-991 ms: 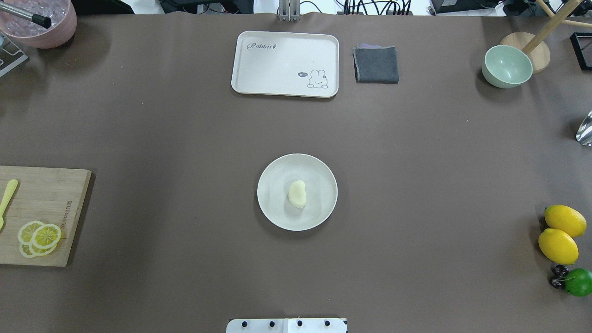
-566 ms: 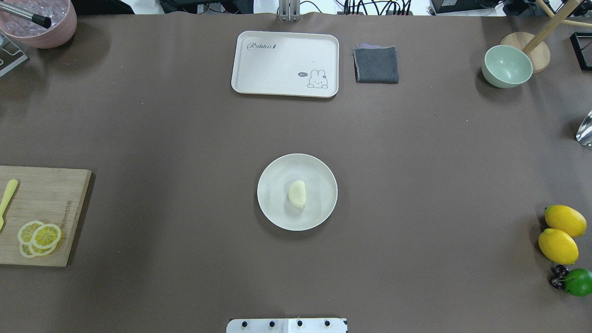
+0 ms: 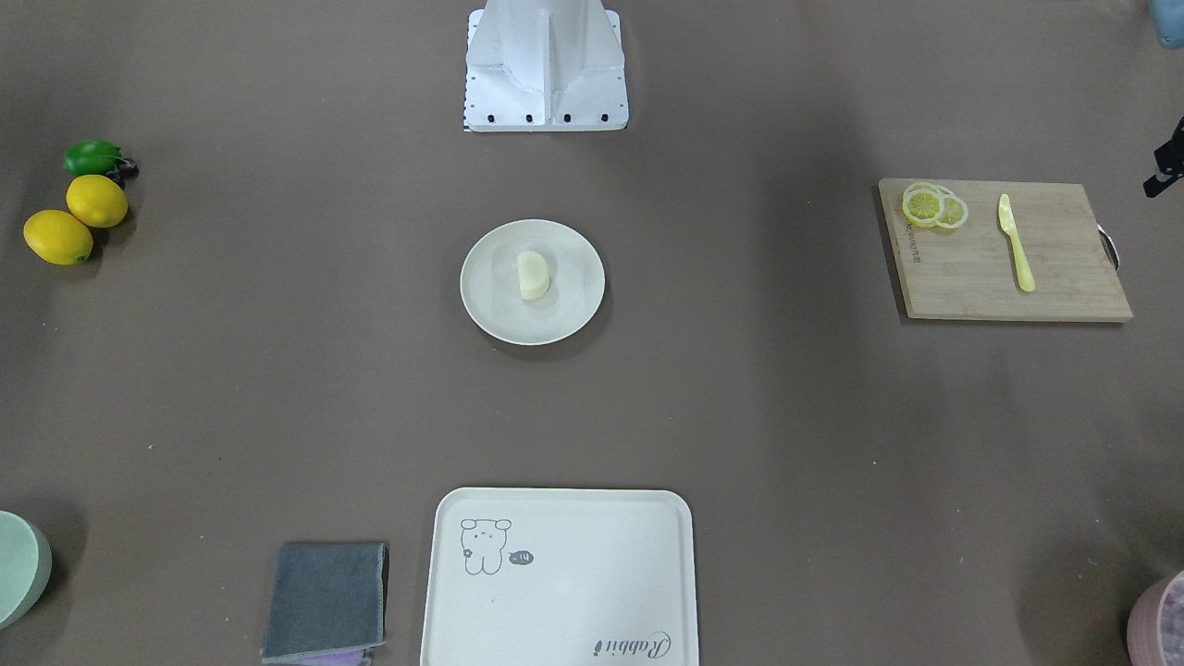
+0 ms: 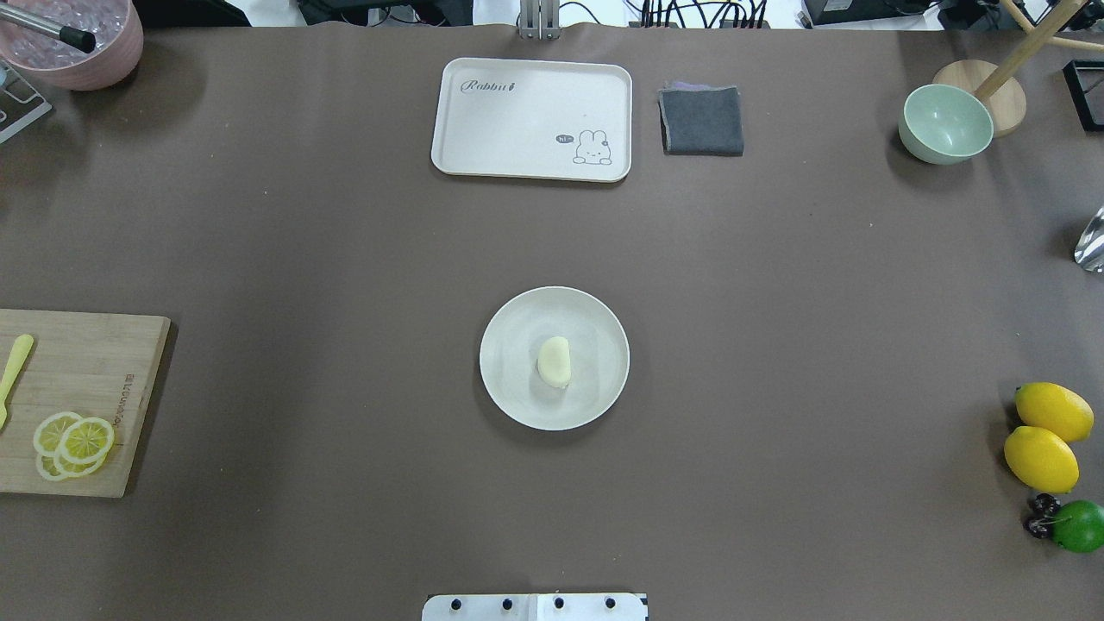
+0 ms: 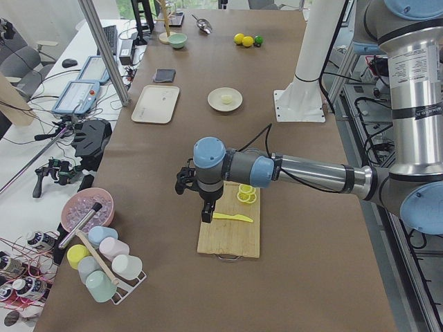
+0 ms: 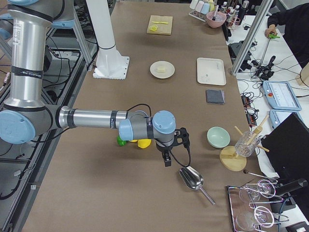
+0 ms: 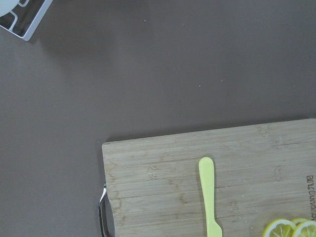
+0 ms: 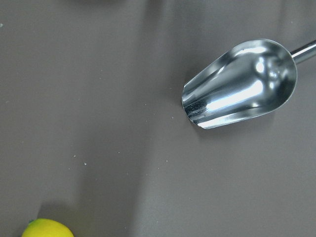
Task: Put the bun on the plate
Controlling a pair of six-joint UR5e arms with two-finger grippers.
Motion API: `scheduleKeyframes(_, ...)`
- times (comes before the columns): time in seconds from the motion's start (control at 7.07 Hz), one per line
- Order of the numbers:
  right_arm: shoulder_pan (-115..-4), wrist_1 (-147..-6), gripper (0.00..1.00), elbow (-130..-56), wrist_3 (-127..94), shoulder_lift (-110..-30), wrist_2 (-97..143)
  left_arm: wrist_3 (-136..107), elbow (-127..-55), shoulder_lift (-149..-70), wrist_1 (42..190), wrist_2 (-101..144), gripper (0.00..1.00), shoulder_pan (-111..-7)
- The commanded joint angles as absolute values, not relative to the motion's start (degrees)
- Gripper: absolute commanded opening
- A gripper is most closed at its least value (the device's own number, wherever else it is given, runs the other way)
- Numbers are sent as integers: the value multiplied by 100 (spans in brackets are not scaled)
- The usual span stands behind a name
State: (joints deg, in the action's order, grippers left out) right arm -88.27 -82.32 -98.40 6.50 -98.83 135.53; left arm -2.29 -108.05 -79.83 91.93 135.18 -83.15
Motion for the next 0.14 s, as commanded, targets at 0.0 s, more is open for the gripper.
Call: scheduleKeyframes(0.0, -8824, -8235, 100, -9844, 650, -9862, 13553, -229, -10802, -7998, 9193, 13509, 98, -8323)
